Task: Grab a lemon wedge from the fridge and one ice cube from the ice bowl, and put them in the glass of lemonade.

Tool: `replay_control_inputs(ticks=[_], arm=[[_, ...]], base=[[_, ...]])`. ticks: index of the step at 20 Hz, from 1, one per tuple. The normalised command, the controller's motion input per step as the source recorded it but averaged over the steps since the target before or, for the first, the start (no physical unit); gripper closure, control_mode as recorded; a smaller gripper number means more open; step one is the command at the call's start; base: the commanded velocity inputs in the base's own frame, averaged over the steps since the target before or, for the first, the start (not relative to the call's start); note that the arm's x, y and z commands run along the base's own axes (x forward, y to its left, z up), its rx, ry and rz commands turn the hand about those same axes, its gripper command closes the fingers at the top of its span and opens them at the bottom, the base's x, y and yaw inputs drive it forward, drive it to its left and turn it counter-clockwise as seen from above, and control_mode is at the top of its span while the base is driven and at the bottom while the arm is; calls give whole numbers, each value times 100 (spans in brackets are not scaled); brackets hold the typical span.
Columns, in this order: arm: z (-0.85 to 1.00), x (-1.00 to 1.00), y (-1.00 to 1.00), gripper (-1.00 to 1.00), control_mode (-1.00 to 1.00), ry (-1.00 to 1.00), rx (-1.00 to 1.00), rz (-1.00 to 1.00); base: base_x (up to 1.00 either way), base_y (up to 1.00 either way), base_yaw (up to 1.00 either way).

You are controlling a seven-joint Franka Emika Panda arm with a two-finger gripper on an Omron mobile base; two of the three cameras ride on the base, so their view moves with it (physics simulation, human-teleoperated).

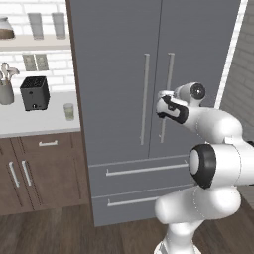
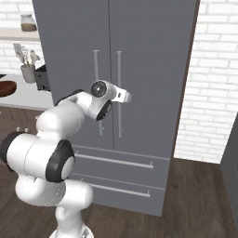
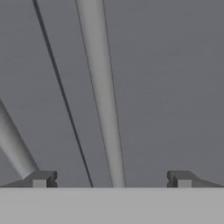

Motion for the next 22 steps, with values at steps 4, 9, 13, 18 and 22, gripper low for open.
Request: replay_control_inputs(ticks=[4, 9, 13, 18, 22], arm=[[-9, 32, -1, -100, -100, -2, 0, 0], [-13, 29, 0, -100, -100, -6, 0, 0], [-11, 33, 0, -100, -100, -3, 0, 0], [-6, 27, -3, -100, -100, -1, 0, 1], [-6, 11, -17, -100, -100, 0, 0, 5]], base=[[0, 0, 0], [0, 0, 0], [0, 0, 0], [0, 0, 0], [0, 0, 0]])
